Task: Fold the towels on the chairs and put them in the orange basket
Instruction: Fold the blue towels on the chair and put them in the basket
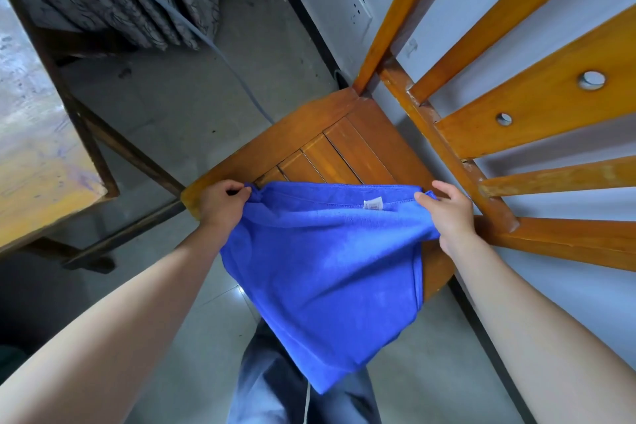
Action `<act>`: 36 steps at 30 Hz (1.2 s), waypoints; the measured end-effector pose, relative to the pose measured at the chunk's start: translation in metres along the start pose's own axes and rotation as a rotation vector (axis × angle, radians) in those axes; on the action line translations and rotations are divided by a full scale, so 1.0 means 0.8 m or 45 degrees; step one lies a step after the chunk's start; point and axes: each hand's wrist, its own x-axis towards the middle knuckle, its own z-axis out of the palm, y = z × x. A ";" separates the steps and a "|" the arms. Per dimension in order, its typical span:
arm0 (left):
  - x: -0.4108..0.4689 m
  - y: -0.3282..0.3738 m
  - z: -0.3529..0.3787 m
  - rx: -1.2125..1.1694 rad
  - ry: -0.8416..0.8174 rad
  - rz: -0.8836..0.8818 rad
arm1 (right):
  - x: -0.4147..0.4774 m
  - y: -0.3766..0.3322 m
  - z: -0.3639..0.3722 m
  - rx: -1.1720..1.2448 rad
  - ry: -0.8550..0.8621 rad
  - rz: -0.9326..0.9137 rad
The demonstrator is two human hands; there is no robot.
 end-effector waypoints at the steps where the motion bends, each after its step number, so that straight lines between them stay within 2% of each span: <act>1: 0.000 -0.001 -0.002 -0.031 0.008 -0.005 | 0.002 0.002 -0.001 -0.020 0.019 0.025; 6: 0.000 -0.004 -0.004 -0.108 0.025 -0.016 | 0.007 0.020 -0.010 0.009 0.049 0.185; 12: 0.001 -0.014 0.002 -0.025 0.044 0.008 | 0.008 0.012 0.002 0.185 0.010 0.073; 14: 0.004 -0.015 0.002 -0.008 0.054 0.002 | 0.014 0.011 0.011 0.118 0.059 0.037; 18: 0.005 -0.009 0.000 -0.028 0.067 0.009 | 0.022 0.015 0.019 -0.456 0.186 -0.186; 23: 0.006 -0.007 -0.009 0.018 0.019 0.111 | 0.019 0.012 0.020 -1.324 0.007 -0.652; 27: 0.005 -0.004 -0.011 0.087 -0.110 0.264 | 0.022 0.007 0.019 -1.604 -0.024 -0.751; 32: 0.005 -0.003 -0.013 0.063 -0.021 0.146 | 0.021 -0.001 0.003 -1.576 -0.055 -0.749; 36: -0.007 0.002 -0.034 -0.212 0.070 0.065 | -0.004 -0.012 -0.025 -0.921 -0.105 -0.557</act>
